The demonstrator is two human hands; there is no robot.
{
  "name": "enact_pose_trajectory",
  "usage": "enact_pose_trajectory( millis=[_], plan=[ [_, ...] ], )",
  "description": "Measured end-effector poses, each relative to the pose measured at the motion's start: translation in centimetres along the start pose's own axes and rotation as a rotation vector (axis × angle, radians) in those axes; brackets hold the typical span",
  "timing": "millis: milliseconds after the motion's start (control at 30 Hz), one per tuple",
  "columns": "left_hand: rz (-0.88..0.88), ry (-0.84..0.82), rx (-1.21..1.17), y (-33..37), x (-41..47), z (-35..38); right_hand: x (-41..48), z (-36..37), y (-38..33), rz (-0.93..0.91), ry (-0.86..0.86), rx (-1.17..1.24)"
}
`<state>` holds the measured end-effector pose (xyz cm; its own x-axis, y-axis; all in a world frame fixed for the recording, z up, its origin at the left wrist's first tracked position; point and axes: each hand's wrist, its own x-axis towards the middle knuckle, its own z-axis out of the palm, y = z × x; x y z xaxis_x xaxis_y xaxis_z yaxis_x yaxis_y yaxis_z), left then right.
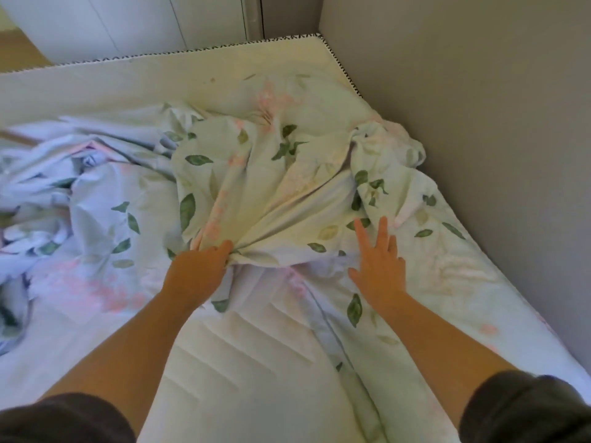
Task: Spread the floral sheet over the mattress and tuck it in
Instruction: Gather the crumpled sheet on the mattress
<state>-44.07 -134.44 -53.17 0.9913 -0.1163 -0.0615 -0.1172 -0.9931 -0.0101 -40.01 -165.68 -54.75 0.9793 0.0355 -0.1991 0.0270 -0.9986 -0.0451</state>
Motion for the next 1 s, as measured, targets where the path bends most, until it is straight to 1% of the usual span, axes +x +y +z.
enact_pose_trajectory(
  millis=[33,100,167,267,333,400,467,567,633,667,700,800,867,933,1000],
  plan=[
    [-0.106,0.028,-0.032,-2.7,-2.4,-1.0,-0.3,-0.4,-2.9,-0.031,-0.011,0.011],
    [-0.169,0.073,-0.134,-4.6,-4.3,-1.4,-0.2,-0.4,-4.4,-0.024,-0.057,0.045],
    [-0.236,0.132,-0.202,-9.2,-8.1,-2.5,-1.0,-0.1,-9.4,-0.071,-0.124,0.129],
    [-0.327,0.113,-0.191,-16.4,-15.1,-3.7,-3.8,1.2,-19.5,-0.184,-0.199,0.199],
    [-0.417,0.080,-0.189,-20.6,-19.5,-3.7,-6.2,2.4,-25.8,-0.258,-0.217,0.231],
    [-0.534,0.049,-0.167,-25.5,-24.8,-3.4,-9.0,3.7,-33.0,-0.374,-0.228,0.274],
    [-0.618,-0.010,-0.104,-29.3,-29.3,-2.8,-11.5,4.9,-38.9,-0.464,-0.242,0.313],
    [-0.740,-0.151,-0.043,-33.5,-35.0,-1.6,-14.9,7.2,-45.8,-0.595,-0.310,0.314],
    [-0.812,-0.225,-0.044,-35.2,-38.0,-0.2,-16.5,8.8,-48.7,-0.642,-0.358,0.255],
    [-0.826,-0.253,-0.062,-35.7,-38.9,0.6,-17.0,9.7,-49.5,-0.658,-0.379,0.230],
    [-0.826,-0.297,-0.089,-35.7,-39.5,1.3,-17.6,10.1,-49.7,-0.636,-0.407,0.236],
    [-0.712,-0.530,-0.097,-34.1,-39.0,2.8,-17.7,10.5,-47.7,-0.560,-0.471,0.354],
    [-0.627,-0.692,-0.072,-31.3,-36.8,3.2,-16.7,10.0,-44.0,-0.538,-0.465,0.367],
    [-0.592,-0.817,-0.049,-28.1,-34.0,3.4,-15.7,8.6,-40.0,-0.491,-0.440,0.341],
    [-0.537,-0.861,-0.111,-23.5,-29.5,3.5,-14.0,7.2,-34.6,-0.436,-0.398,0.306]
  ],
)
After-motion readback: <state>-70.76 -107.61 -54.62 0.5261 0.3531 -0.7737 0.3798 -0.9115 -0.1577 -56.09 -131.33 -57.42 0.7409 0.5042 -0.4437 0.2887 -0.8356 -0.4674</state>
